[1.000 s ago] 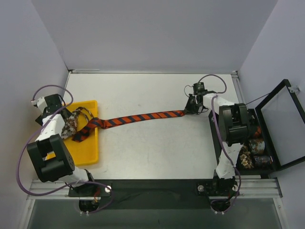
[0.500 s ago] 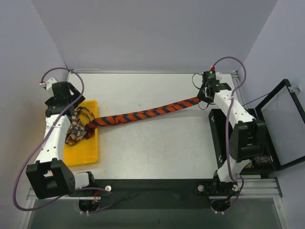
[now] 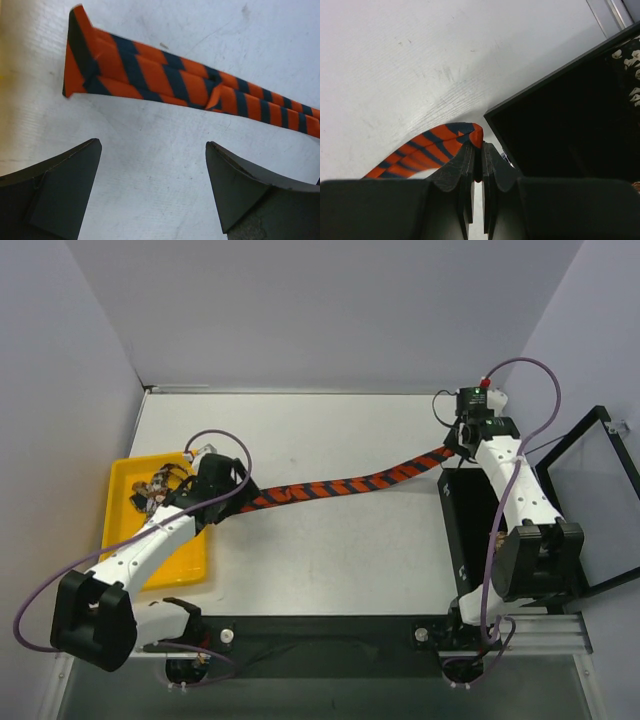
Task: Roll the ties
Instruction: Flatten the tie
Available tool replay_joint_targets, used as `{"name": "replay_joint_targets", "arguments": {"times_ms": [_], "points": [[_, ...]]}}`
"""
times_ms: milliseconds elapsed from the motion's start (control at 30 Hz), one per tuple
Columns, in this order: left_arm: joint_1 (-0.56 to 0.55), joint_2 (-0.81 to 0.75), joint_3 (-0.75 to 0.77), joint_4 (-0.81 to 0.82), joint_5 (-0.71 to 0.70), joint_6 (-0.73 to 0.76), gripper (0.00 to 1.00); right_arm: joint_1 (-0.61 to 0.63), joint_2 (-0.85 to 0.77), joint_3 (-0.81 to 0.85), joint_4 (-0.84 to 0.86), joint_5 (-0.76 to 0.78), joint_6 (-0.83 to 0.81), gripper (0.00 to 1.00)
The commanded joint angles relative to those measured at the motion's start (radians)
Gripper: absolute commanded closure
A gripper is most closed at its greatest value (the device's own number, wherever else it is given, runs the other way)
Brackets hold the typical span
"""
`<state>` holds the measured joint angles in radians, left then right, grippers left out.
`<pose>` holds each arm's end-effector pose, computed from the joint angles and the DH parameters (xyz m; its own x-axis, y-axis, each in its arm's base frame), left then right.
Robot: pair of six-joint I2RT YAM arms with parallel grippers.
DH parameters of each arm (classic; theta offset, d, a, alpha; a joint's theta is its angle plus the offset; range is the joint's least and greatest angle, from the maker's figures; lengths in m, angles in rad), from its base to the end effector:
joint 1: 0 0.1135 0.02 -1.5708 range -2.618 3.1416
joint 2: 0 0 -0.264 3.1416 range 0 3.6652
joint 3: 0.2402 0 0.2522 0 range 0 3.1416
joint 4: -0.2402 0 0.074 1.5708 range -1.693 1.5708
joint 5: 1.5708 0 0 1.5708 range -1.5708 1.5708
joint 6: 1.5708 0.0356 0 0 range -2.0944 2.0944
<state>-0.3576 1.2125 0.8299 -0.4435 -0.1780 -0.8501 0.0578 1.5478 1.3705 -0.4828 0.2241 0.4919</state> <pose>0.2373 -0.0819 0.2448 -0.6289 -0.5544 -0.5451 -0.3643 0.8295 -0.4233 0.3514 0.0124 0.3266 -0.4834 0.4333 -0.7606 0.3940 0.8836 0.2530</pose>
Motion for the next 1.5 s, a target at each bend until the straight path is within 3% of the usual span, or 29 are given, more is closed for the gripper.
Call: {"name": "replay_joint_targets", "arguments": {"times_ms": [0, 200, 467, 700, 800, 833, 933, 1033, 1200, 1467], "points": [[-0.029, 0.013, -0.041, 0.147, -0.015, -0.153, 0.03, -0.01, -0.054, -0.011, -0.033, 0.031, -0.013, 1.0], [-0.063, 0.088, -0.089, 0.273, -0.095, -0.202, 0.03, -0.01, -0.06, -0.051, -0.033, -0.046, -0.01, 1.0], [-0.072, 0.32, 0.0, 0.353, -0.225, -0.089, 0.03, 0.002, -0.064, -0.109, -0.025, -0.132, -0.006, 1.0], [-0.07, 0.518, 0.142, 0.322, -0.274, -0.023, 0.16, 0.045, -0.069, -0.128, -0.028, -0.155, -0.013, 1.0], [-0.067, 0.603, 0.219, 0.28, -0.293, 0.014, 0.3, 0.063, -0.08, -0.142, -0.027, -0.169, -0.019, 1.0], [-0.064, 0.645, 0.262, 0.264, -0.298, 0.023, 0.4, 0.071, -0.087, -0.146, -0.03, -0.175, -0.021, 1.0], [-0.026, 0.726, 0.374, 0.203, -0.316, 0.075, 0.51, 0.099, -0.109, -0.168, -0.04, -0.201, -0.026, 1.0], [0.031, 0.812, 0.46, 0.181, -0.321, 0.134, 0.52, 0.134, -0.129, -0.191, -0.06, -0.235, -0.029, 1.0], [0.098, 0.967, 0.753, 0.109, -0.311, 0.247, 0.53, 0.212, -0.164, -0.257, -0.085, -0.282, 0.014, 1.0], [0.172, 1.128, 1.172, -0.02, -0.272, 0.318, 0.51, 0.232, -0.215, -0.425, -0.086, -0.233, 0.131, 1.0]]}}
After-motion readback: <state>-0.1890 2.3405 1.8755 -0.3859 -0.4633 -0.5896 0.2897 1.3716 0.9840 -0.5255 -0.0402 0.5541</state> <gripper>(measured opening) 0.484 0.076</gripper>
